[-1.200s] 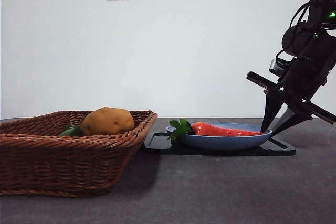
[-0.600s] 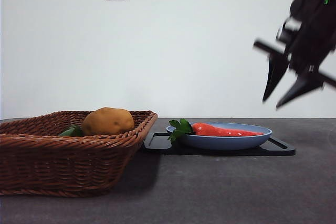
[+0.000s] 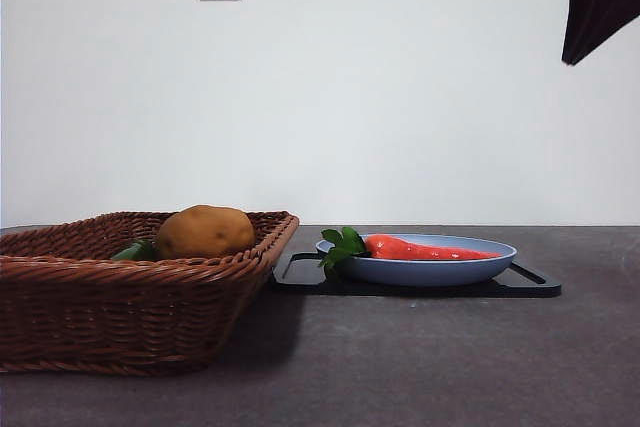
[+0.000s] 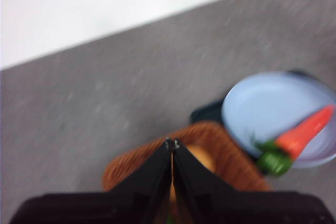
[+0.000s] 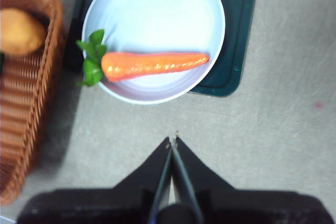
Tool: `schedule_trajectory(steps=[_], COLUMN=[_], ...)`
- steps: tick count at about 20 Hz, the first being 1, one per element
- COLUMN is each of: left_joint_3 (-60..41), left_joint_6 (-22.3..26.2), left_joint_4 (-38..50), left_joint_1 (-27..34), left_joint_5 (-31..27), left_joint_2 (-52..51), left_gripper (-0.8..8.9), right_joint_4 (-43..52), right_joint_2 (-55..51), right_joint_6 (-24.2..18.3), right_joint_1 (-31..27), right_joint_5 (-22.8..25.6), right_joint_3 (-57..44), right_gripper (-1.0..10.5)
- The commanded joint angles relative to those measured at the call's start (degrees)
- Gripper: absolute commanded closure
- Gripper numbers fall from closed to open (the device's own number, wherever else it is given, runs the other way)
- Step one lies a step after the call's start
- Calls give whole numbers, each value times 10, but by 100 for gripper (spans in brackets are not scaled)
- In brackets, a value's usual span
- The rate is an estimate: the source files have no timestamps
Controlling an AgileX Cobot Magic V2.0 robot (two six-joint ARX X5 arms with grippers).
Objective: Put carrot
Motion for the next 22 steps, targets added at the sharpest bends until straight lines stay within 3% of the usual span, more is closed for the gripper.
schedule_trajectory(steps=[1,4,8,11,13,22], left_joint_3=[7,-10,-103,-196,-254,-272], left_joint_6=[11,11,-1,-59,-99,-100], left_joint_4=[-48,-73,-33,9,41,26], left_joint_1=[31,65,74,74,74,72], left_joint_5=[2,29,29,30,30,29], left_joint_2=[-5,-38,-133,-219,-276,-289], left_gripper=[808,808,807,807,807,805], right_joint_4=[38,140,320,461,537,549], right_joint_2=[-42,-126,-222,-266,-274,-265], right_joint_6=[2,19,35,37,61,75], right_joint_1=[41,89,131,151,155,153], right_joint_5=[42,104,164,193,208,221], right_joint_3=[-46,-154,-321,-439,-496,-510], right_gripper=[943,943,943,943,943,943])
